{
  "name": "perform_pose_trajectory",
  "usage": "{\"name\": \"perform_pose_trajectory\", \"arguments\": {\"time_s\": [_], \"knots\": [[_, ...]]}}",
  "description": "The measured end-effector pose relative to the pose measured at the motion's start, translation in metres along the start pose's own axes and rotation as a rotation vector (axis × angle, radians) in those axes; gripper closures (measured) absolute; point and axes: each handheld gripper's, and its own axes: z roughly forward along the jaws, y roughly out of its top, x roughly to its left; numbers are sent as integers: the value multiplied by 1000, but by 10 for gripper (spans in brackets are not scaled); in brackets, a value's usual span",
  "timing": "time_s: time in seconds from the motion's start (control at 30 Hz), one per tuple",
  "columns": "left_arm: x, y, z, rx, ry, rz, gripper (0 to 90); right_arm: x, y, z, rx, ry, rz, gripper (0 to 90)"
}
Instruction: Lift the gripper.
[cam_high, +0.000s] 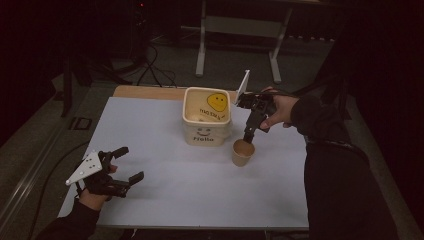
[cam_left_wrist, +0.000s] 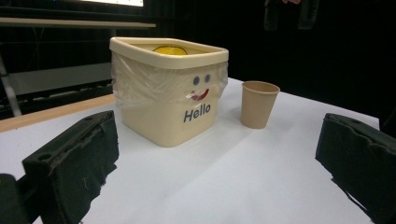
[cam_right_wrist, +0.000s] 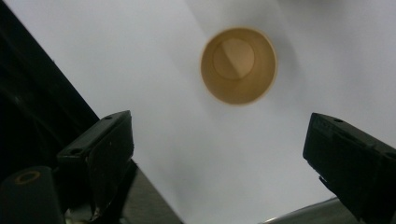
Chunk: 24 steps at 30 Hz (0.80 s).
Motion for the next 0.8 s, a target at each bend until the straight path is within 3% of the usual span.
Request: {"name": "perform_pose_trajectory", "arguments": {"time_s": [0.1,0.2,0.3,0.33,0.4,0.47,0.53,0.8], "knots": [[0,0,0,-1,-1,-1,6,2,0,-1,-6,2,-20,85],[0,0,-1,0,-1,-1,7,10,0,-2,-12,-34,-126,86],[0,0,-1,0,-4,-2,7,13,-1,-4,-7,-46,-162,86],[0,0,-1,0,-3,0,6,15,-2,-8,-35,-49,-185,136],[0,0,-1,0,-4,-2,6,17,-1,-11,-59,-56,-216,137],[1,0,0,2,-4,-1,6,19,-1,-11,-60,-51,-232,136],[1,-1,0,3,-6,-3,6,24,0,-9,-40,-45,-283,134],[1,-1,-1,5,-11,-3,6,29,2,-6,-13,-62,-348,111]]}}
